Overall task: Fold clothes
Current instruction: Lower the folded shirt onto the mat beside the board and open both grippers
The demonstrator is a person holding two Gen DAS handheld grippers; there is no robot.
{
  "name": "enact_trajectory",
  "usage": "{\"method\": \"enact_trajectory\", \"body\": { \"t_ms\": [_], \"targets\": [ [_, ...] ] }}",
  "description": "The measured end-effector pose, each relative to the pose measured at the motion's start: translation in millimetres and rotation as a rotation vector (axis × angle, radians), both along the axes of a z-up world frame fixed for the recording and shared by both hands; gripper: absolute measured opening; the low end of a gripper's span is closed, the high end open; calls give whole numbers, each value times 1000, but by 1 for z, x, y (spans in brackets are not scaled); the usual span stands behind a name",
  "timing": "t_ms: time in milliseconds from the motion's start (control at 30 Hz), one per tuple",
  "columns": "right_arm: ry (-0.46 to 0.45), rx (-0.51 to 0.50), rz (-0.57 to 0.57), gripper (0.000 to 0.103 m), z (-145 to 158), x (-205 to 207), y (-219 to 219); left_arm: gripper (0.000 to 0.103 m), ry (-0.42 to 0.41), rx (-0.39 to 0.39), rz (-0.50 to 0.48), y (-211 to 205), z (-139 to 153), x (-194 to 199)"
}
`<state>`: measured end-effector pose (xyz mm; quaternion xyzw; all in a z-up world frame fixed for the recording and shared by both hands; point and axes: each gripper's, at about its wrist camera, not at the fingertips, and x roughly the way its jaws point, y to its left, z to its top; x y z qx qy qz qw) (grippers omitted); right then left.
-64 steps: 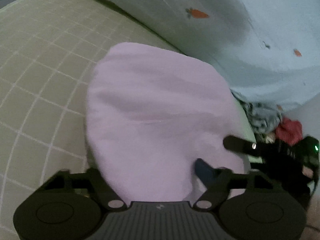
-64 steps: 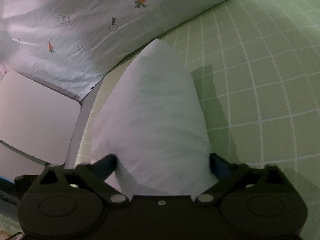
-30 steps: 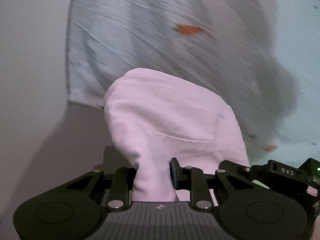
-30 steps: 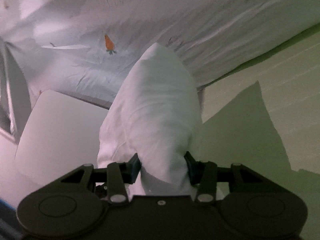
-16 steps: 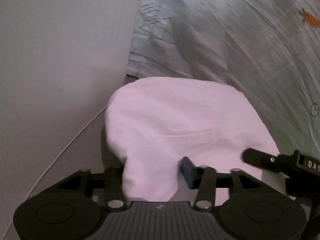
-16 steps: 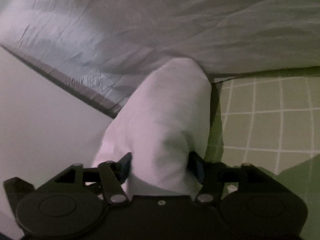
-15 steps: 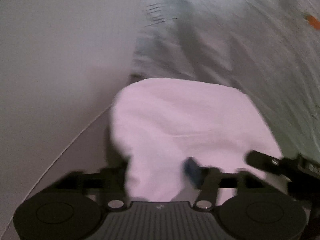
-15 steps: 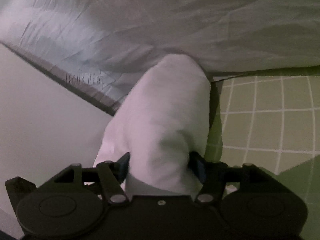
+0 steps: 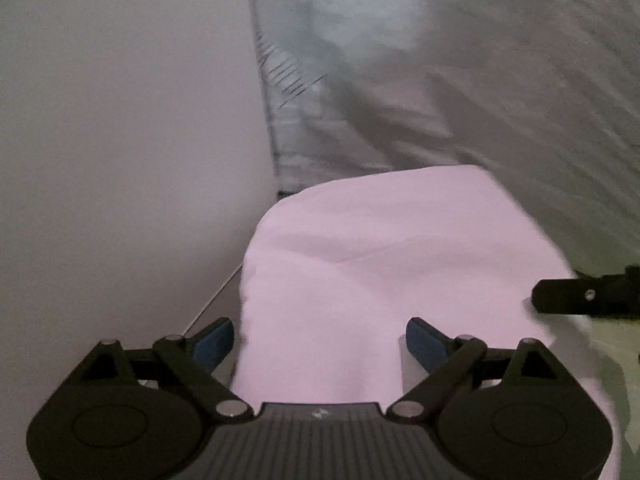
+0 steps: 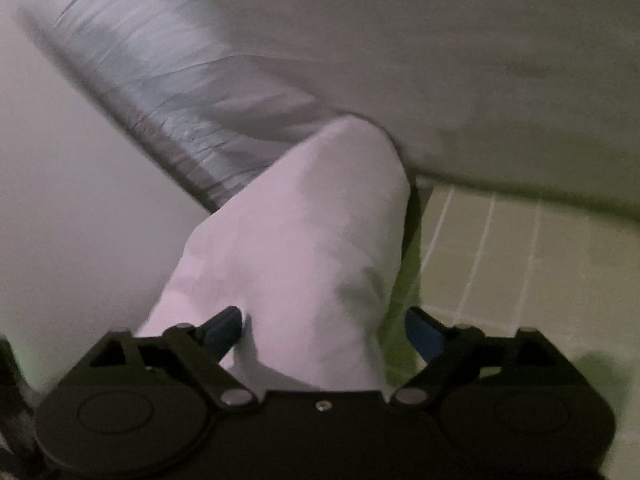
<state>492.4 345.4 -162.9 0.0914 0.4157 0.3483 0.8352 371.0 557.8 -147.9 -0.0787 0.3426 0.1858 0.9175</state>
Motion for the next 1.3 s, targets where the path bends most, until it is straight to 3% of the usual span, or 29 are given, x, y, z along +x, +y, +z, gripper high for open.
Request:
{"method": "enact_trajectory", "body": {
  "t_ms": [200,267,400,500,600,900,1300],
  "targets": [
    [-207,-97,64,99,54,-65,-30,98,-109,26,32,-47,54,-63],
    [-239,-104,57,99,69,-86,-45,102,-154,31,47,-66,71,-88],
    [-289,-108,18,99,95,-137,-84,103,-235,52,70,-113,101,-143],
    [-320,-92,-11,99,108,-179,-119,103,-264,25,70,-150,114,-182],
    [-330,-78,-14,100,119,-222,-156,103,-279,-1,100,-190,121,-220],
    [-436,-129,12,102,136,-325,-253,103,-251,36,153,-311,124,-320],
    [-452,-189,20,103,125,-416,-355,103,-221,21,159,-396,122,-399]
  ]
}}
